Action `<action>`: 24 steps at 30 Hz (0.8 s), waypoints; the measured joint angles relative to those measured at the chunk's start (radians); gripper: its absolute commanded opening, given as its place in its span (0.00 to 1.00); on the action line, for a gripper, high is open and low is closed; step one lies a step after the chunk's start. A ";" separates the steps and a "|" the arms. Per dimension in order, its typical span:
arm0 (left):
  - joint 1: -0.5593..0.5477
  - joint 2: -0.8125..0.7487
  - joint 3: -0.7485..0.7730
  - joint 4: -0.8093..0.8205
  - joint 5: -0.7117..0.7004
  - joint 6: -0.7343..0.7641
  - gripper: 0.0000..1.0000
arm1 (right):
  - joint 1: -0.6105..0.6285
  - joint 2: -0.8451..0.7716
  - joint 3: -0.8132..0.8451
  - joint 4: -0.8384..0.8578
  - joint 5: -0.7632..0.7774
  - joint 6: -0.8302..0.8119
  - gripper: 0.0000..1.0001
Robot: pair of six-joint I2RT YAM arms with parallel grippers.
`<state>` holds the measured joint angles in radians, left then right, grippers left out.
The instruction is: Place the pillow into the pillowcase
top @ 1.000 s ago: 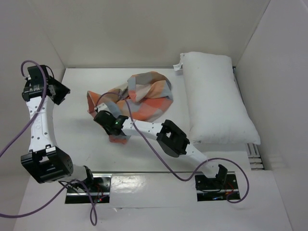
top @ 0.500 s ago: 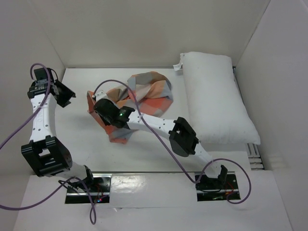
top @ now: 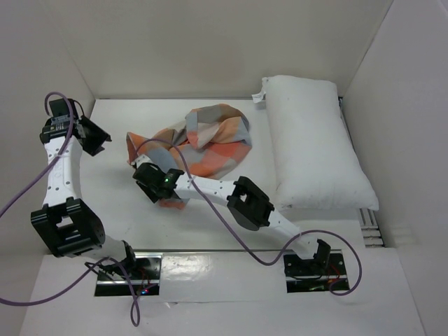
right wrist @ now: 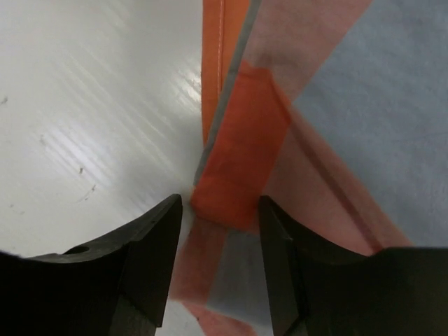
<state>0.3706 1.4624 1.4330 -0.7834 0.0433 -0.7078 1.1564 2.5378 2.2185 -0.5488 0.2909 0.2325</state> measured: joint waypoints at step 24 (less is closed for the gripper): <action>-0.005 0.054 -0.175 0.076 0.117 0.095 0.55 | -0.046 -0.618 -0.521 0.040 0.019 0.000 0.00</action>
<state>0.3660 1.5162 1.2575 -0.7074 0.1600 -0.6132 1.1107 1.9202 1.6974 -0.5087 0.3096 0.2325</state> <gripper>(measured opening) 0.523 0.010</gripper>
